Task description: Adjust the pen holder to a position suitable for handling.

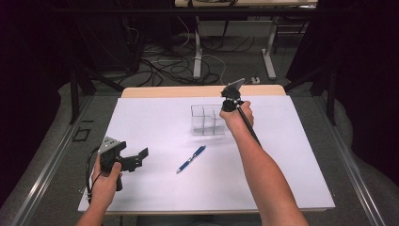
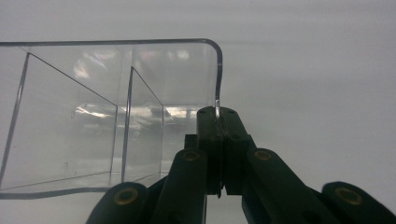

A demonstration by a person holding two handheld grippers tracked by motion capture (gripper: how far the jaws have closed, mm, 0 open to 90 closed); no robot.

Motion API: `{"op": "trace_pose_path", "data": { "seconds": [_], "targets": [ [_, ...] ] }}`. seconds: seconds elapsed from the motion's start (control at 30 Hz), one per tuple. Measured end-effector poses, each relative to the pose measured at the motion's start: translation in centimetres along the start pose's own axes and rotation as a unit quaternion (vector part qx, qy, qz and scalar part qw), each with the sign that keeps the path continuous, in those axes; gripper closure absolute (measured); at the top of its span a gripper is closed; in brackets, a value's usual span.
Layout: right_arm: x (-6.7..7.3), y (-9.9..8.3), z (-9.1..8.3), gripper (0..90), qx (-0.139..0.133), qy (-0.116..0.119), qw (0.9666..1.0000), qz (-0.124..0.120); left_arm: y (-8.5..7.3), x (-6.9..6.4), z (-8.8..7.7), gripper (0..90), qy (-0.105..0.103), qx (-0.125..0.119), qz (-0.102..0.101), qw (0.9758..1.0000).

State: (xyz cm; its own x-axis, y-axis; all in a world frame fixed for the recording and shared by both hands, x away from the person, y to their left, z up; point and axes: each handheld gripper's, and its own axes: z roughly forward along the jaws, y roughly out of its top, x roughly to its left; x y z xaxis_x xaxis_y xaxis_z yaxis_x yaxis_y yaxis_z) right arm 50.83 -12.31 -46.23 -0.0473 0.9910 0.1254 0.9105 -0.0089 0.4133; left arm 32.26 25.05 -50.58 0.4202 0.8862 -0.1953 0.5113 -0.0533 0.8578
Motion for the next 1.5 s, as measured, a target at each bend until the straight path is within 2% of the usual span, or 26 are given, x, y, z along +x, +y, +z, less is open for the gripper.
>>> {"op": "trace_pose_path", "data": {
  "seconds": [0.13, 0.2, 0.3, 0.47, 0.57, 0.6, 0.67, 0.7, 0.77, 0.8, 0.87, 0.93, 1.0, 1.03, 1.07, 1.1, 1.17, 1.2, 1.23, 1.27, 1.3, 1.37, 1.5],
  "targets": [
    [0.1, -0.2, 0.4, 89.1, 0.009, -0.007, 0.9999, -0.006, 0.0, 0.0, 0.0, 2.4, 0.0, -0.002, 0.001, 1.0],
    [0.3, -0.2, 0.5, 89.0, 0.013, -0.003, 0.9999, 0.01, 0.0, 0.0, 0.0, 2.4, 0.001, -0.001, 0.001, 1.0],
    [0.4, -0.3, 0.6, 88.8, 0.013, -0.002, 0.9999, 0.006, 0.0, 0.0, 0.0, 2.5, 0.0, 0.0, 0.001, 1.0],
    [0.5, -0.4, 0.5, 88.0, 0.019, -0.002, 0.9997, 0.014, 0.0, 0.0, 0.0, 2.5, 0.0, -0.001, 0.001, 1.0],
    [0.6, -0.5, 0.6, 86.6, 0.022, 0.009, 0.9996, 0.013, 0.0, 0.0, 0.1, 2.5, 0.0, -0.002, 0.002, 1.0],
    [0.6, -0.6, 0.6, 86.6, 0.022, 0.011, 0.9997, 0.006, 0.0, 0.0, 0.0, 2.5, 0.0, 0.0, 0.001, 1.0],
    [0.7, -0.6, 0.5, 86.4, 0.034, 0.007, 0.9993, 0.01, 0.0, -0.1, 0.0, 2.5, 0.0, 0.0, 0.002, 1.0],
    [0.4, -0.6, 0.5, 86.3, 0.04, 0.003, 0.9992, -0.001, 0.0, -0.1, 0.0, 2.5, 0.0, 0.0, 0.002, 1.0],
    [0.3, -0.7, 0.5, 85.9, 0.044, 0.008, 0.999, 0.001, 0.0, -0.1, 0.1, 2.5, 0.0, -0.001, 0.001, 1.0],
    [0.2, -0.8, 0.6, 85.6, 0.037, 0.02, 0.9991, 0.003, 0.0, -0.1, 0.1, 2.5, 0.0, -0.001, 0.001, 1.0],
    [0.3, -0.7, 0.5, 85.1, 0.053, 0.019, 0.9983, 0.016, 0.0, -0.1, 0.1, 2.5, 0.0, 0.001, 0.002, 1.0],
    [0.0, -0.8, 0.6, 82.6, 0.054, 0.028, 0.9981, 0.012, 0.0, -0.1, 0.1, 2.5, 0.001, 0.0, 0.003, 1.0],
    [-0.2, -1.0, 0.7, 79.6, 0.036, 0.059, 0.9976, 0.008, 0.0, -0.1, 0.2, 2.5, 0.001, 0.0, 0.003, 1.0],
    [-0.2, -1.0, 0.7, 79.6, 0.036, 0.059, 0.9976, 0.008, 0.0, -0.1, 0.2, 2.5, 0.001, 0.0, 0.003, 1.0],
    [-0.2, -1.0, 0.5, 76.9, 0.049, 0.044, 0.9978, 0.0, 0.0, -0.1, 0.1, 2.5, 0.001, 0.002, 0.003, 1.0],
    [-0.1, -1.0, 0.4, 75.5, 0.048, 0.044, 0.9979, 0.002, -0.1, -0.1, 0.2, 2.5, 0.001, 0.001, 0.003, 1.0],
    [-0.1, -1.0, 0.2, 72.4, 0.05, 0.044, 0.9976, -0.016, -0.1, -0.1, 0.2, 2.5, 0.002, 0.0, 0.003, 1.0],
    [-0.1, -1.0, 0.2, 72.4, 0.05, 0.044, 0.9976, -0.016, -0.1, -0.1, 0.2, 2.5, 0.002, 0.001, 0.003, 1.0],
    [0.2, -1.1, 0.3, 71.0, 0.038, 0.052, 0.9979, -0.005, -0.1, -0.1, 0.2, 2.6, 0.002, 0.001, 0.002, 1.0],
    [0.2, -1.1, 0.2, 69.4, 0.042, 0.051, 0.9978, -0.009, -0.1, -0.1, 0.2, 2.8, 0.002, 0.001, 0.003, 1.0],
    [0.3, -1.2, 0.1, 66.1, 0.03, 0.061, 0.9975, -0.018, -0.1, -0.1, 0.2, 2.8, 0.001, 0.002, 0.003, 1.0],
    [0.2, -1.2, 0.1, 64.5, 0.025, 0.061, 0.9976, -0.021, -0.1, -0.1, 0.2, 2.8, 0.001, 0.001, 0.002, 1.0],
    [0.1, -1.5, -0.5, 58.0, -0.018, 0.077, 0.9959, -0.042, -0.1, -0.2, 0.3, 2.9, 0.001, 0.003, 0.002, 1.0]
  ]
}}
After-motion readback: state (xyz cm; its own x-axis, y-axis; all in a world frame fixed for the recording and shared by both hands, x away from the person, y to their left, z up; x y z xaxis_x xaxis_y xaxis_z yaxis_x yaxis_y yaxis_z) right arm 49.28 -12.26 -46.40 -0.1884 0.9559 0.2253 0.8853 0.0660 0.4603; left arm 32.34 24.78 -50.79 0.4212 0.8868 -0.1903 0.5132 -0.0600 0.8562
